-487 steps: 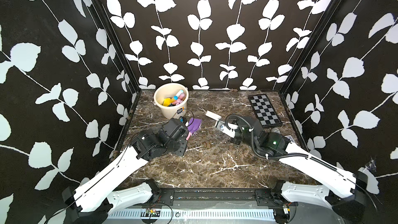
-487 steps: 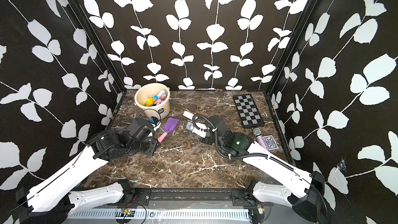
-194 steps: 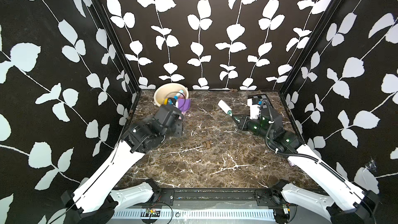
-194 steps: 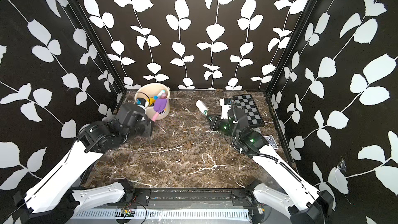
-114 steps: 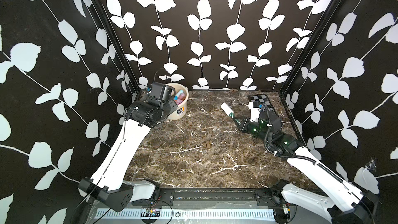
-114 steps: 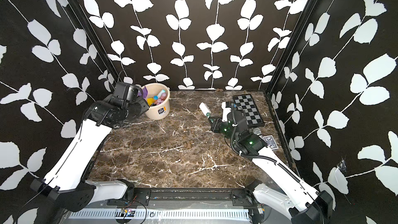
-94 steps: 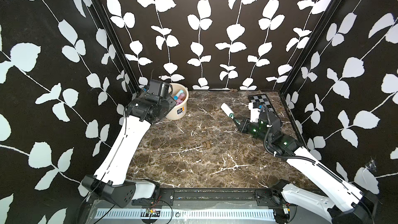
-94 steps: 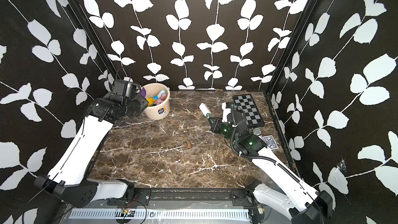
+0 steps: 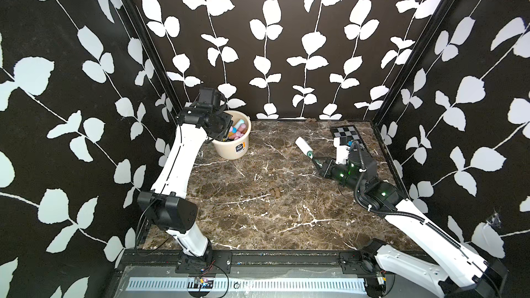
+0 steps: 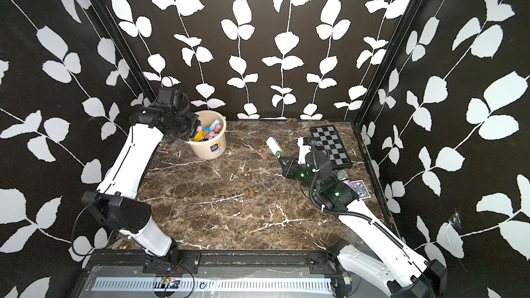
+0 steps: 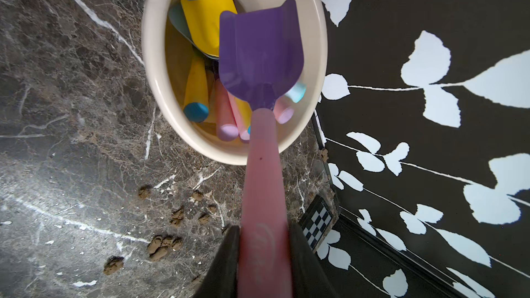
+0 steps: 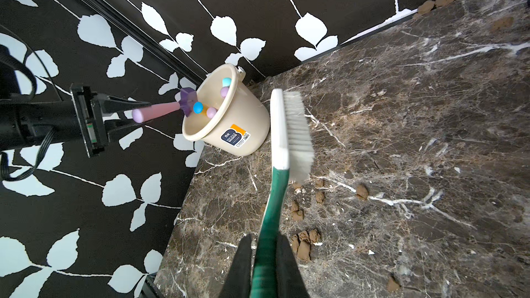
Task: Brush the soil off the hand trowel and place it into the bucket
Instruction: Place the hand trowel in the bucket.
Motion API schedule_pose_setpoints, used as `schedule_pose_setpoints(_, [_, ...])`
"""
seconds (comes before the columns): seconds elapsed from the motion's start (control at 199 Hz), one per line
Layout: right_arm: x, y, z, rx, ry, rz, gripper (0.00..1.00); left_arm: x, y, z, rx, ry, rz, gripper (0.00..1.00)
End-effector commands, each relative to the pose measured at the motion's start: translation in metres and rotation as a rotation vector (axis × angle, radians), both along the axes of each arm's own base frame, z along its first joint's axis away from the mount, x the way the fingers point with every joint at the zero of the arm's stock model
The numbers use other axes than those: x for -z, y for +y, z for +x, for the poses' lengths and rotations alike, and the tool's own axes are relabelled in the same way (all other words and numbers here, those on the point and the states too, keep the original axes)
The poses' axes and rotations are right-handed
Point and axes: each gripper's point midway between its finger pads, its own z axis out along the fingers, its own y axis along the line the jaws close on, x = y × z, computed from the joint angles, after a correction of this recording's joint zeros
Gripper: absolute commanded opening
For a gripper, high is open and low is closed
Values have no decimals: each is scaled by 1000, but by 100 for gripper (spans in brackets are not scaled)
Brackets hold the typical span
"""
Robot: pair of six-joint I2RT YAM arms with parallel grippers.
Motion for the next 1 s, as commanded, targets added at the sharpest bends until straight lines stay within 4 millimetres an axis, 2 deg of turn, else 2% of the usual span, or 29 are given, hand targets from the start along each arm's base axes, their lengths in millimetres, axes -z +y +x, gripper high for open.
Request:
schedule_pose_setpoints(0.0, [-23,-7,-1,23,-66,32,0,-1,8,7,27,16,29,0])
schedule_pose_setpoints(0.176, [-25,-12,-4,33,-71,23,0,15,6,29,90,49,46,0])
schedule_pose_setpoints(0.296, [-27,-14,-6,35,-73,27,0,26,13,32,99,101,86,0])
schedule_pose_setpoints(0.457, [-30,-17,-9,41,-78,29,0,32,16,38,104,110,97,27])
schedule_pose_setpoints(0.577, [-30,-19,-9,49,-78,17,0,15,19,42,121,47,126,50])
schedule_pose_setpoints(0.717, [-25,-20,-8,54,-76,-5,0,-18,25,39,138,-61,178,68])
schedule_pose_setpoints(0.863, [-12,-26,-2,63,-70,-85,0,-44,20,21,213,-143,199,70])
schedule_pose_setpoints(0.998, [16,-37,10,82,-41,-173,0,-67,2,-4,362,-289,303,71])
